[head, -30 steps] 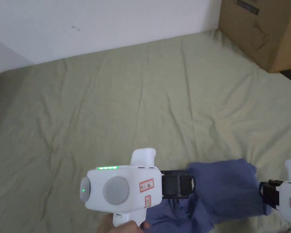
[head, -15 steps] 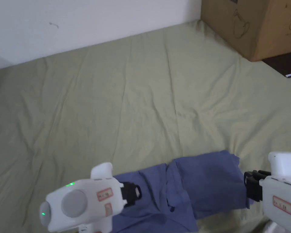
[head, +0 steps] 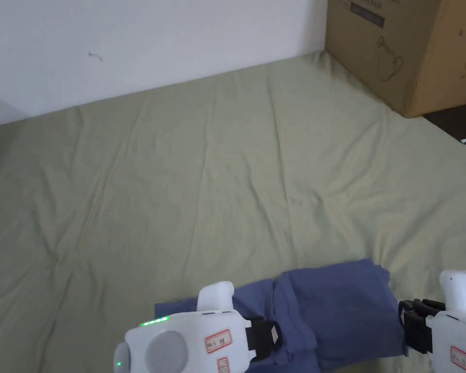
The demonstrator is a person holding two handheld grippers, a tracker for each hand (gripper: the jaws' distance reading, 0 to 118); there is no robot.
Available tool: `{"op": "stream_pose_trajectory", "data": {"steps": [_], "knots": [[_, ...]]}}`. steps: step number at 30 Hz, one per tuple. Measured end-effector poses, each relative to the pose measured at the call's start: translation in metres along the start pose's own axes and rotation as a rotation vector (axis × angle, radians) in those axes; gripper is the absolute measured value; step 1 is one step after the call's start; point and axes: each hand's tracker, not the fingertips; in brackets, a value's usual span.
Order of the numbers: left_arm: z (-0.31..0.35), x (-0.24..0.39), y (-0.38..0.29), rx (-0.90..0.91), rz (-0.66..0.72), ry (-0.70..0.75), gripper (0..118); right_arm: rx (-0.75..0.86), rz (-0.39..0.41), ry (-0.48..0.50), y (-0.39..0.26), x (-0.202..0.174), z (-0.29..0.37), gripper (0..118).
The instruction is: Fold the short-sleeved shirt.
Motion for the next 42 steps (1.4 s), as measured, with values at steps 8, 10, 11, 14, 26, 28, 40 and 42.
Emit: {"op": "stream_pose_trajectory", "data": {"steps": [8,10,11,14,26,28,40,42], "knots": [[0.094,-0.072,0.001,0.186,0.109,-0.029,0,-0.009,0.068,0.012,0.011,-0.032,-0.003,0],[0.114,-0.110,-0.009,0.210,0.177,-0.013,0,-0.019,0.087,0.020,0.015,-0.044,-0.007,0],[0.119,-0.122,-0.012,0.193,0.152,-0.030,0,-0.022,0.092,0.026,0.017,-0.049,-0.008,0],[0.124,-0.158,-0.026,0.140,0.233,-0.136,58,-0.004,0.094,0.059,0.021,-0.064,-0.011,0],[0.041,-0.203,-0.027,0.104,0.555,-0.421,108,-0.072,0.199,0.046,0.027,-0.101,-0.027,0],[0.036,-0.196,-0.022,0.099,0.497,-0.370,84,-0.086,0.198,0.044,0.026,-0.102,-0.028,0],[0.077,-0.222,-0.022,0.091,0.481,-0.211,11,-0.136,0.153,0.042,0.033,-0.122,-0.036,0],[0.101,-0.236,-0.018,0.118,0.486,-0.160,11,-0.139,0.120,0.079,0.032,-0.122,-0.036,0]]}}
